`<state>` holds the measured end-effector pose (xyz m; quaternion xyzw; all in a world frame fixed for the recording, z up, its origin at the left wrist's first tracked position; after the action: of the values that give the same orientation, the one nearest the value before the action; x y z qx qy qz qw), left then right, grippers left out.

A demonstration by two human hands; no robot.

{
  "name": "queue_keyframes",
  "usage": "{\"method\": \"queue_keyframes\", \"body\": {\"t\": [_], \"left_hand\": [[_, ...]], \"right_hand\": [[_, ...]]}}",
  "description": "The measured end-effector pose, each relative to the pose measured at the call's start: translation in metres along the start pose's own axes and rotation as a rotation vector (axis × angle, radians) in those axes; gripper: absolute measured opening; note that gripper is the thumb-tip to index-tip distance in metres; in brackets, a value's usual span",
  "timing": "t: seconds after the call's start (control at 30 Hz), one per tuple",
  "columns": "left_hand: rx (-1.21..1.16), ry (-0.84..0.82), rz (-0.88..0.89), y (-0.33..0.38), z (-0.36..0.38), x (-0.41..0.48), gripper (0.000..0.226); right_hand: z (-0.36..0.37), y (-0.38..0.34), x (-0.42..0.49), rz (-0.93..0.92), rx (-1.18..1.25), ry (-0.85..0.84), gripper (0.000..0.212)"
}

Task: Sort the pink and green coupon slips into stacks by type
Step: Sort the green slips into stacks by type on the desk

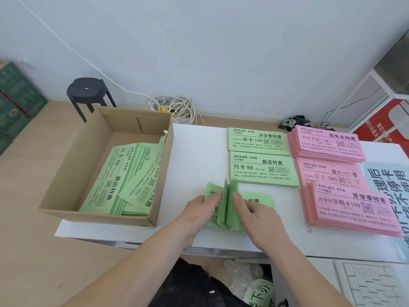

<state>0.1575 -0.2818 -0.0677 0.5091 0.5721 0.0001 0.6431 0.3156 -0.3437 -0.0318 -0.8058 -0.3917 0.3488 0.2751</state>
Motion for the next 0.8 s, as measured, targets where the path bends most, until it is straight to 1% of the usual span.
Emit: {"method": "queue_keyframes", "body": {"t": [0.03, 0.07, 0.1, 0.17, 0.2, 0.23, 0.27, 0.33, 0.37, 0.4, 0.43, 0.47, 0.53, 0.6, 0.67, 0.7, 0.73, 0.8], "left_hand": [[-0.032, 0.004, 0.031, 0.002, 0.003, -0.001, 0.054], [-0.051, 0.015, 0.065, 0.004, 0.004, -0.002, 0.054], [-0.061, 0.023, 0.083, 0.003, 0.007, -0.001, 0.056], [-0.137, 0.018, 0.089, 0.001, 0.013, 0.001, 0.063], [-0.203, 0.017, 0.092, 0.001, 0.015, 0.002, 0.066], [-0.268, 0.044, 0.092, 0.002, 0.012, 0.003, 0.067], [-0.300, 0.094, 0.091, 0.000, 0.007, 0.005, 0.069], [-0.194, 0.176, 0.098, 0.001, -0.003, 0.004, 0.072], [-0.128, 0.185, 0.110, 0.002, -0.005, 0.005, 0.063], [-0.067, 0.182, 0.132, 0.003, -0.006, 0.006, 0.047], [-0.007, 0.178, 0.149, 0.003, -0.007, 0.008, 0.036], [0.039, 0.177, 0.173, 0.004, -0.008, 0.009, 0.033], [0.085, 0.177, 0.213, 0.006, -0.011, 0.010, 0.033], [0.110, 0.186, 0.273, 0.011, -0.014, 0.008, 0.035], [0.097, 0.198, 0.324, 0.014, -0.017, 0.003, 0.036], [0.086, 0.197, 0.342, 0.014, -0.018, 0.002, 0.037], [0.076, 0.189, 0.369, 0.017, -0.018, 0.000, 0.037], [0.065, 0.158, 0.428, 0.025, -0.017, -0.004, 0.040]], "right_hand": [[-0.001, 0.000, -0.001, 0.002, -0.003, -0.006, 0.071], [-0.001, 0.000, -0.001, 0.002, -0.006, -0.005, 0.072], [-0.001, 0.002, 0.000, 0.004, -0.004, -0.008, 0.075], [0.000, 0.006, 0.002, 0.012, -0.014, -0.016, 0.088], [0.000, 0.009, 0.004, 0.015, -0.028, -0.011, 0.088], [0.000, 0.011, 0.005, 0.012, -0.040, -0.004, 0.080], [0.001, 0.013, 0.006, 0.004, -0.049, 0.004, 0.067], [0.000, 0.015, 0.007, -0.022, -0.089, 0.019, 0.040], [0.000, 0.018, 0.009, -0.025, -0.120, 0.022, 0.028], [0.000, 0.020, 0.009, -0.027, -0.149, 0.022, 0.019], [0.001, 0.025, 0.010, -0.017, -0.171, 0.016, 0.021], [0.001, 0.030, 0.010, -0.020, -0.157, 0.022, 0.028], [-0.013, 0.036, 0.009, -0.027, 0.013, 0.099, 0.041], [-0.038, 0.048, 0.006, -0.015, 0.172, 0.241, 0.059], [-0.052, 0.068, 0.004, 0.089, 0.198, 0.276, 0.078], [-0.053, 0.078, 0.003, 0.151, 0.262, 0.247, 0.079], [-0.052, 0.084, 0.003, 0.186, 0.384, 0.204, 0.072], [-0.048, 0.086, 0.006, 0.204, 0.627, 0.119, 0.049]]}}
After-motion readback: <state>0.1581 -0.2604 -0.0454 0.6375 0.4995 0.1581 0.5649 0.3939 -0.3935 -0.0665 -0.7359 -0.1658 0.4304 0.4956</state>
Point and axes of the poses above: each hand's wrist, its own x-axis towards the middle knuckle, its own z-axis out of the palm, y = z × x, the point moved 10 cm from there along x, towards the middle knuckle, and after that the axes turned 9 degrees about x, right-handed, at the moved point
